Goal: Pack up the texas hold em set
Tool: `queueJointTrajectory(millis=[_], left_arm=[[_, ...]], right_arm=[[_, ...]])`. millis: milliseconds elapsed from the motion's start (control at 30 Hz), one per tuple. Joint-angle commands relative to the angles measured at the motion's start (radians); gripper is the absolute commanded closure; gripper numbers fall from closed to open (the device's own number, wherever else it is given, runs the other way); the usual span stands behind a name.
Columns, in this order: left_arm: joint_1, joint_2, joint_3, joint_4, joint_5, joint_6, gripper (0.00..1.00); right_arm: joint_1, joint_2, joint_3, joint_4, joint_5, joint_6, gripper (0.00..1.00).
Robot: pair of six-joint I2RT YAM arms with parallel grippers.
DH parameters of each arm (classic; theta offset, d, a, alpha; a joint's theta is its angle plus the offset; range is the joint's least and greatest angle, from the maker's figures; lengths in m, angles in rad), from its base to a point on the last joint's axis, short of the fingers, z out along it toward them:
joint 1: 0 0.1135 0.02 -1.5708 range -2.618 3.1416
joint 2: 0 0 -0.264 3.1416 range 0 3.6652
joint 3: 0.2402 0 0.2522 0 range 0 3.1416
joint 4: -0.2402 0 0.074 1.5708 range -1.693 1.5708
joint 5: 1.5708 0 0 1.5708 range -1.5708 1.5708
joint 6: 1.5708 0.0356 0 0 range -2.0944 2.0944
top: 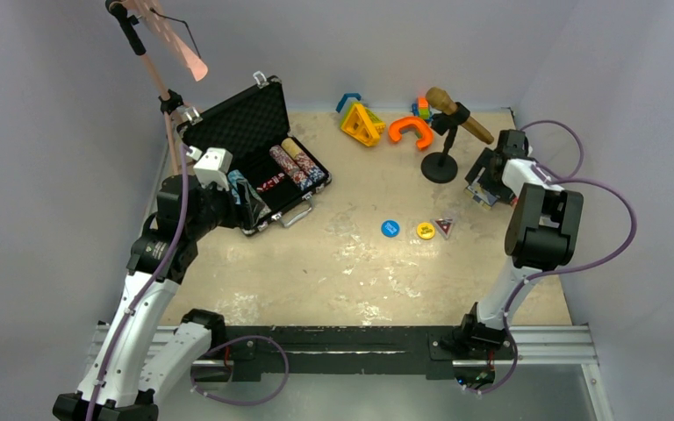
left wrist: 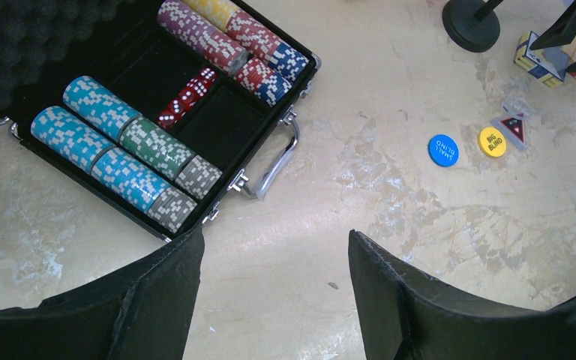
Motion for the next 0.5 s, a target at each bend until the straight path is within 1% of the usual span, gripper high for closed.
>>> queueJointTrajectory(millis=[0,100,333,467], left_arm=[[-0.005,-0.009,0.009,0.017,0.019,0.012,0.26],[-0.006,-0.01,0.009,0.019,0.021,0.012,0.26],[-0.006,-0.009,0.008,0.017,0.023,0.011,0.26],[-0.006,-0.005,0.008,0.017,0.025,0.011,0.26]], right_arm=[[0.031,-0.015,-0.017,-0.009,-0.044,0.009,0.09],[0.038,-0.005,-0.021,-0.006,-0.091,0.0,0.09],[0.095,-0.012,-0.031,-0.017,-0.109,-0.02,0.11],[0.136,-0.049,-0.043,-0.023,-0.08,-0.023,0.11]])
